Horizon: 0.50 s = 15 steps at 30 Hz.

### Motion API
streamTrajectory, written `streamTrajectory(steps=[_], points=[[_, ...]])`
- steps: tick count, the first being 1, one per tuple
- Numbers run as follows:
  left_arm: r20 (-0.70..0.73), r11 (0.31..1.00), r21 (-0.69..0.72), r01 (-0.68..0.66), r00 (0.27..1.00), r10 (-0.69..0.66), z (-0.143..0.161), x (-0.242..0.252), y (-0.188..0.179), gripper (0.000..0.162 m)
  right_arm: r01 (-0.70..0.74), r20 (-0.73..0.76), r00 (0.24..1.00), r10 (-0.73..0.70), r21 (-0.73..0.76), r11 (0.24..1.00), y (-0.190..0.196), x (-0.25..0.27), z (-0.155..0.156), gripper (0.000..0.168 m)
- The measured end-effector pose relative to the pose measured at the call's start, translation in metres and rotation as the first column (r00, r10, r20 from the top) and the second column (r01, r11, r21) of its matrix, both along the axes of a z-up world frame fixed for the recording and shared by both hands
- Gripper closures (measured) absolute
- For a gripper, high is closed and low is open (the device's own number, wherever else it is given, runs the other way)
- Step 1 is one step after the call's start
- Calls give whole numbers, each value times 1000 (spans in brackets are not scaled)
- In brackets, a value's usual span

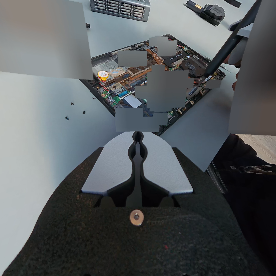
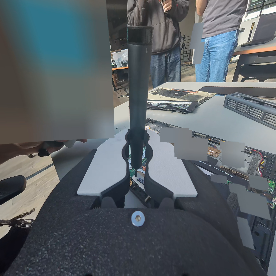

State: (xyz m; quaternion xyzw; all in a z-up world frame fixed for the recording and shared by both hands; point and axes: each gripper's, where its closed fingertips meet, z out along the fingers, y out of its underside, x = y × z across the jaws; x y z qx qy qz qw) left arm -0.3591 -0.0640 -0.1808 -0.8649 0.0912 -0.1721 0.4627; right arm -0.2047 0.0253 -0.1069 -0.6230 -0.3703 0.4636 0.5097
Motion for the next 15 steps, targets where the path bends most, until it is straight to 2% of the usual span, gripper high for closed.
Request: streamTrajectory(steps=[7, 15], points=[[-3, 1000, 4, 11, 1000, -11, 2, 4, 3, 162, 0, -2, 1000, 0, -2, 1000, 1, 0, 0, 152], [2, 1000, 6, 9, 1000, -9, 3, 4, 3, 162, -59, 24, 998, 57, 63, 996, 19, -40, 9, 152]])
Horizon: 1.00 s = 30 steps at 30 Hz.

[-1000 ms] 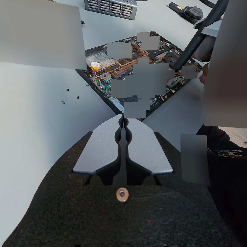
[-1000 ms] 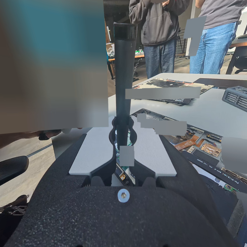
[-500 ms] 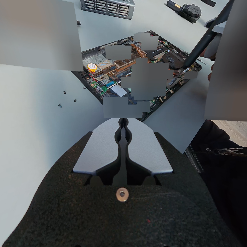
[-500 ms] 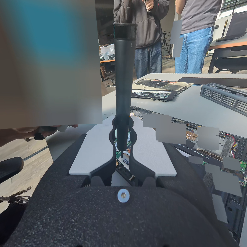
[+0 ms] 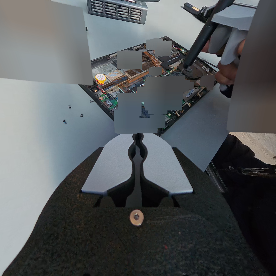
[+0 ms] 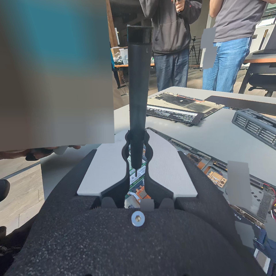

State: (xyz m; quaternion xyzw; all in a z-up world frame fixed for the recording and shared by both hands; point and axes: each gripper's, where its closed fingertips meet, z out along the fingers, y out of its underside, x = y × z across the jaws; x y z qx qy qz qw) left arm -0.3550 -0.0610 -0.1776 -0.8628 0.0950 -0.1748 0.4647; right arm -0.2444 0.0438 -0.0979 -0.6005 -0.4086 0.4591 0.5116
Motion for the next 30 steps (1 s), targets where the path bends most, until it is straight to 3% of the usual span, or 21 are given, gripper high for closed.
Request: streamTrajectory(steps=[10, 30], points=[[16, 1000, -16, 2, 1000, -2, -5, -5, 4, 162, -39, 86, 996, 33, 66, 997, 22, -35, -13, 151], [24, 1000, -27, -13, 1000, 14, -11, -13, 4, 162, -14, 133, 991, 5, 67, 998, 30, -39, -21, 151]])
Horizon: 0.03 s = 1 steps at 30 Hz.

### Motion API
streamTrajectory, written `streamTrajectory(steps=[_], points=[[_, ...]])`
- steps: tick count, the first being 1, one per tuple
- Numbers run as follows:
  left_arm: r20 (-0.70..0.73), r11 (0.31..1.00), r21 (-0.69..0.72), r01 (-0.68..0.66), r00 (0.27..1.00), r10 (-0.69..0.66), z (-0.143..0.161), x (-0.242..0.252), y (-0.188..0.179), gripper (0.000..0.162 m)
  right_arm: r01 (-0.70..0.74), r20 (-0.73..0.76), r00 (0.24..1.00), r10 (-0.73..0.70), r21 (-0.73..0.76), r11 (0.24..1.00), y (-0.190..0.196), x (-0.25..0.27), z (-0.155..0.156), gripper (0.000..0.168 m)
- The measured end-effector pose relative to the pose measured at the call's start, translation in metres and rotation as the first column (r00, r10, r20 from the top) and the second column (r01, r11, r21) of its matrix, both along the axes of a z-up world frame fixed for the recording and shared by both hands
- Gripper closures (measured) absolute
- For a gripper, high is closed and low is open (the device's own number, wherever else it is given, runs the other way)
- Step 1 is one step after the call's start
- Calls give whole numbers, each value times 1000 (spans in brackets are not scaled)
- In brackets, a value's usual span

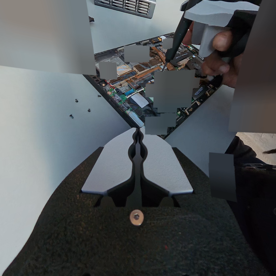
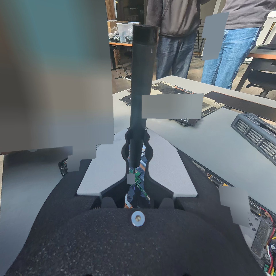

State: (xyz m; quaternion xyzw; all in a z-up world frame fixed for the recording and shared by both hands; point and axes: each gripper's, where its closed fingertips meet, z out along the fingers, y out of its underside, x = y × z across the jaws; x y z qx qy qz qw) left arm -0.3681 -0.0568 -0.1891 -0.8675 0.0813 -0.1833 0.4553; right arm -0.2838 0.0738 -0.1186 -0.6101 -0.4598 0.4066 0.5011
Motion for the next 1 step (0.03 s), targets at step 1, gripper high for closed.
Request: streamTrajectory(steps=[1], points=[[-1, 1000, 1, 0, 1000, 0, 0, 0, 0, 162, 3, 7, 1000, -3, 7, 1000, 1, -1, 0, 151]])
